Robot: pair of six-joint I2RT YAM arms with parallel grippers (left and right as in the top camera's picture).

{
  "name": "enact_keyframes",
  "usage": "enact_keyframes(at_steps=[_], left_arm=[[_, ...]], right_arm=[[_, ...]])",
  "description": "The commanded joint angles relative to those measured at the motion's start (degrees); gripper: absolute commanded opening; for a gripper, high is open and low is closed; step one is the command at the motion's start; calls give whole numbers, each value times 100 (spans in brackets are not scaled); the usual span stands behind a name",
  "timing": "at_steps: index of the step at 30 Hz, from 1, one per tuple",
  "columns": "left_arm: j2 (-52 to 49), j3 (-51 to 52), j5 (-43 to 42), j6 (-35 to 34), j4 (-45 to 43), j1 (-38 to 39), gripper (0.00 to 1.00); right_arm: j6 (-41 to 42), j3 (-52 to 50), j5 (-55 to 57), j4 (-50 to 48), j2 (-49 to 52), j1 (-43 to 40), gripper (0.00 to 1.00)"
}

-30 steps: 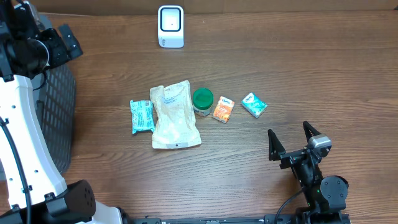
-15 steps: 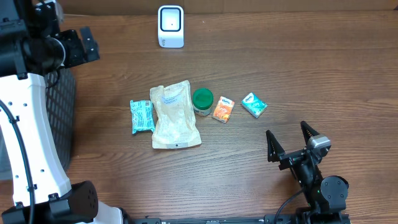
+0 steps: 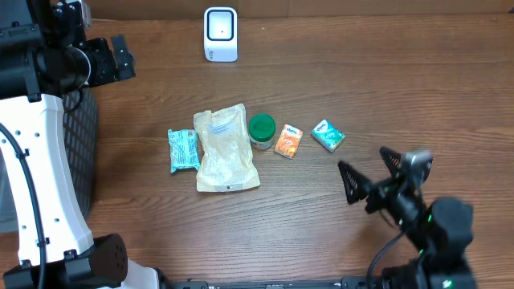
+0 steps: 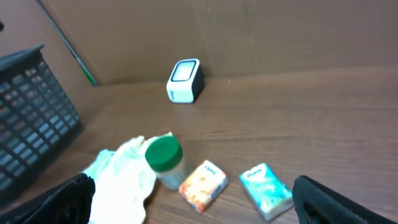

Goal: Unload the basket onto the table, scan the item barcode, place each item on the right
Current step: 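Reach the right gripper down onto the blue-white tissue pack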

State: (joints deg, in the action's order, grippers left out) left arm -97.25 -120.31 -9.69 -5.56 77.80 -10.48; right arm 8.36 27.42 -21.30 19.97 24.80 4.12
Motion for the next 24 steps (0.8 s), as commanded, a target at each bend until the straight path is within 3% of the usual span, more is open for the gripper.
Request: enact_keyframes(at_steps=[1,10,17,20,23,24], left_arm=[[4,22,-66,129,-4,39,100],[4,22,-63,129,-4,39,99],[4,22,-63,129,-4,39,100],[4,22,-63,129,-4,39,100],[4,22,-63,131,-4,39,100],[4,22,-63,129,-4,39,100]], right_arm=[[-9,1357,-90,802,1320,-2,100],[-433,3877,101,3272,4527,-7,100],[-221,4011,-96,3364,5941,-7,100],[-221,4011,-227,3373,6367,28,85],[-208,4009,-170,3305,6723,70,47],[-81,4009,-127,3226,6837,70,45]])
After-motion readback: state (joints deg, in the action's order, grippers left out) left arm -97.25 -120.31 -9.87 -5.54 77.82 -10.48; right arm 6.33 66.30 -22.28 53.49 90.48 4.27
